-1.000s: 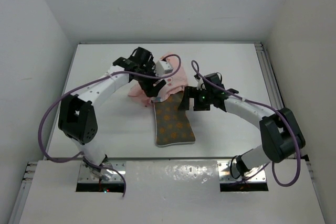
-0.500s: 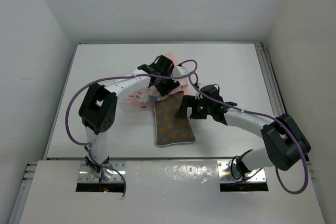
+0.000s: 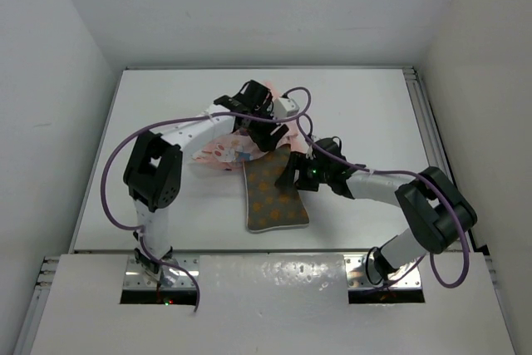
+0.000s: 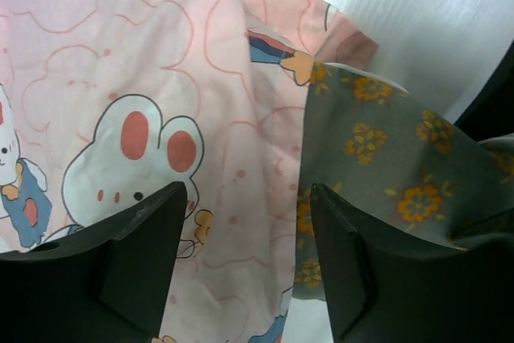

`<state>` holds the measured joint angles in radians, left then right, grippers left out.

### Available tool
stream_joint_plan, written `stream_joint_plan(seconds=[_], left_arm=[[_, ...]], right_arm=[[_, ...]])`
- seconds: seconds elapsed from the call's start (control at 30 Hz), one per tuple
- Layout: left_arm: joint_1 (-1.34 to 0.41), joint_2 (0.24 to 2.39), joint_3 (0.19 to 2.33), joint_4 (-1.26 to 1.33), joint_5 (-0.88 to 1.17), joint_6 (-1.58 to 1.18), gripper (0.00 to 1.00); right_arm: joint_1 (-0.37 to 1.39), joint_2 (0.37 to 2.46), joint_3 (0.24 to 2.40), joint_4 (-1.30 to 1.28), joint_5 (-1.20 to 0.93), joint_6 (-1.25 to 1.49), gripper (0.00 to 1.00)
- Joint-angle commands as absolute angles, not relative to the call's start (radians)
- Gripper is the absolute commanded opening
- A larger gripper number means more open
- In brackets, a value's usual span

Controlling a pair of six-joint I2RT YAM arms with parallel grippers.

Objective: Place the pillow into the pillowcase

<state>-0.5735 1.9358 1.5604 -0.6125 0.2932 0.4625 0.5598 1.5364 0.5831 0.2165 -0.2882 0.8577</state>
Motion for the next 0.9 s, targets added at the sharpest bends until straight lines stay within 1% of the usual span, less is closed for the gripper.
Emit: stream_joint_plan(seconds=[0.0,0.03,0.07,0.1,0.17,0.3,0.33,0.37,0.4,0.43,0.47,0.5,0.53,0.57,0.63,0.67,0.7,0.77,0.8,0.87], left_arm=[[-0.560,1.947,1.576,-0.601,0.302,0.451,0.59],[-0.558,1.960,1.568,-0.597,0.257,0.442,0.56],[-0.554,1.968,1.571,-0.598,0.250,0.437,0.46],[-0.551,1.980,1.575,-0.615,0.265,0.433,0.44],[-0.549,1.988,1.594,-0.632,0.297,0.431,0.43],[-0.564,1.983,1.594,-0.620,0.336,0.437,0.48],[-0.568,1.983,1.591,-0.614,0.336,0.437,0.48],[-0.571,1.983,1.586,-0.601,0.331,0.433,0.45],[-0.569,1.983,1.585,-0.585,0.325,0.428,0.38],[-0.571,1.983,1.588,-0.578,0.304,0.416,0.27],[-0.571,1.985,1.592,-0.575,0.295,0.410,0.07],[-0.571,1.986,1.598,-0.586,0.285,0.407,0.01],[-0.574,1.988,1.626,-0.595,0.281,0.403,0.00],[-0.577,1.987,1.643,-0.626,0.278,0.402,0.00],[-0.586,1.970,1.692,-0.655,0.288,0.406,0.00],[-0.587,1.962,1.710,-0.690,0.304,0.411,0.00],[-0.589,1.947,1.727,-0.709,0.343,0.417,0.00],[-0.591,1.931,1.778,-0.741,0.370,0.423,0.00],[-0.594,1.925,1.795,-0.745,0.376,0.413,0.00],[-0.601,1.914,1.809,-0.764,0.370,0.411,0.00]], right_arm=[[0.563,1.529,0.592,0.270,-0.270,0.870,0.68],[0.563,1.534,0.592,0.275,-0.276,0.868,0.67],[0.563,1.548,0.594,0.281,-0.281,0.868,0.66],[0.563,1.557,0.600,0.284,-0.281,0.871,0.65],[0.564,1.574,0.604,0.290,-0.276,0.893,0.66],[0.565,1.597,0.611,0.310,-0.256,0.913,0.65],[0.565,1.595,0.611,0.316,-0.250,0.916,0.60],[0.568,1.594,0.607,0.321,-0.239,0.919,0.54],[0.568,1.586,0.603,0.331,-0.232,0.922,0.48],[0.568,1.583,0.601,0.334,-0.227,0.925,0.35],[0.569,1.579,0.598,0.340,-0.218,0.922,0.27],[0.571,1.562,0.588,0.345,-0.203,0.919,0.17],[0.571,1.552,0.586,0.348,-0.196,0.901,0.03],[0.572,1.539,0.587,0.332,-0.178,0.882,0.00],[0.589,1.494,0.623,0.283,-0.161,0.795,0.00],[0.601,1.473,0.639,0.214,-0.138,0.761,0.00],[0.632,1.450,0.673,0.187,-0.065,0.729,0.00],[0.661,1.373,0.701,0.135,-0.005,0.660,0.00],[0.685,1.320,0.701,0.133,0.064,0.625,0.00],[0.698,1.269,0.701,0.138,0.098,0.606,0.00]])
